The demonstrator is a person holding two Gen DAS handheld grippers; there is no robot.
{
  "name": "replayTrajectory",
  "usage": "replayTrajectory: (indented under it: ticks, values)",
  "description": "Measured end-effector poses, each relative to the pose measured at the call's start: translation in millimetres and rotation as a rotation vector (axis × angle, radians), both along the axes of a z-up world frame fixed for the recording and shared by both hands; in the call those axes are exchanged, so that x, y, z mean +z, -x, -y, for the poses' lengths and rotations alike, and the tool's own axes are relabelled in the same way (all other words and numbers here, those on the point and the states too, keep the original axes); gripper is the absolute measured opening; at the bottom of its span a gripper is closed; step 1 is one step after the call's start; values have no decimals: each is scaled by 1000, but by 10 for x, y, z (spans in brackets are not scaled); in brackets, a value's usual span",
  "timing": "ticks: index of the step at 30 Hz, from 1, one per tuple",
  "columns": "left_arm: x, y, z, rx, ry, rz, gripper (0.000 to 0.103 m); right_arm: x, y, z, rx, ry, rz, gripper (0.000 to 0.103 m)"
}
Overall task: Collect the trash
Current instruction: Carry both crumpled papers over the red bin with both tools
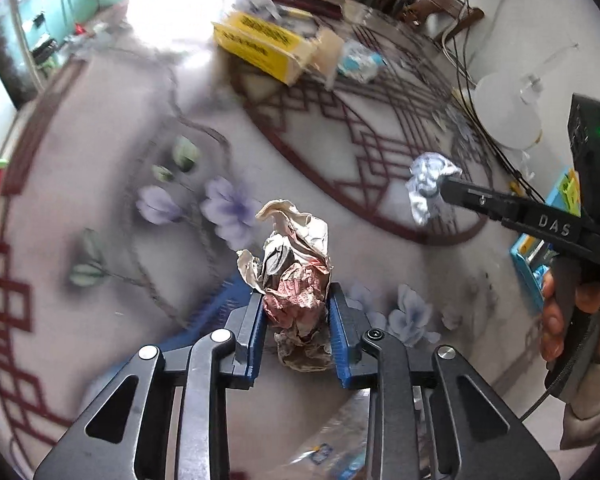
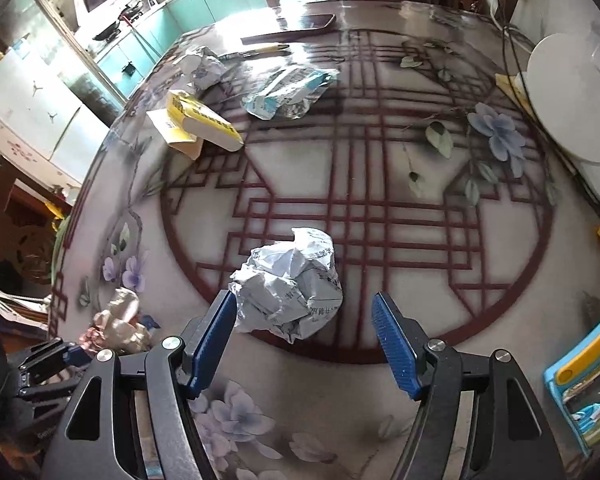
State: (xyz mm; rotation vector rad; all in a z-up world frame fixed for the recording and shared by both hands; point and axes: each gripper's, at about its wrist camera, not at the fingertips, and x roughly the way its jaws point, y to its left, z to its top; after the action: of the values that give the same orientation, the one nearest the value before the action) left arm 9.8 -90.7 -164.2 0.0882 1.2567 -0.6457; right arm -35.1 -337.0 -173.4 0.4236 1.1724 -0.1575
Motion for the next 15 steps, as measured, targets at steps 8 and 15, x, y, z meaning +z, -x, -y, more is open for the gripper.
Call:
replayTrajectory:
  ticks: [8,15]
  values:
    - [162,-226,-378,103,-27,62,28,-72,-132,-87,-6,-71,8,52]
    - [255,-396,-656,173,-35,92,29,137,-207,-217,16,-31,52,34]
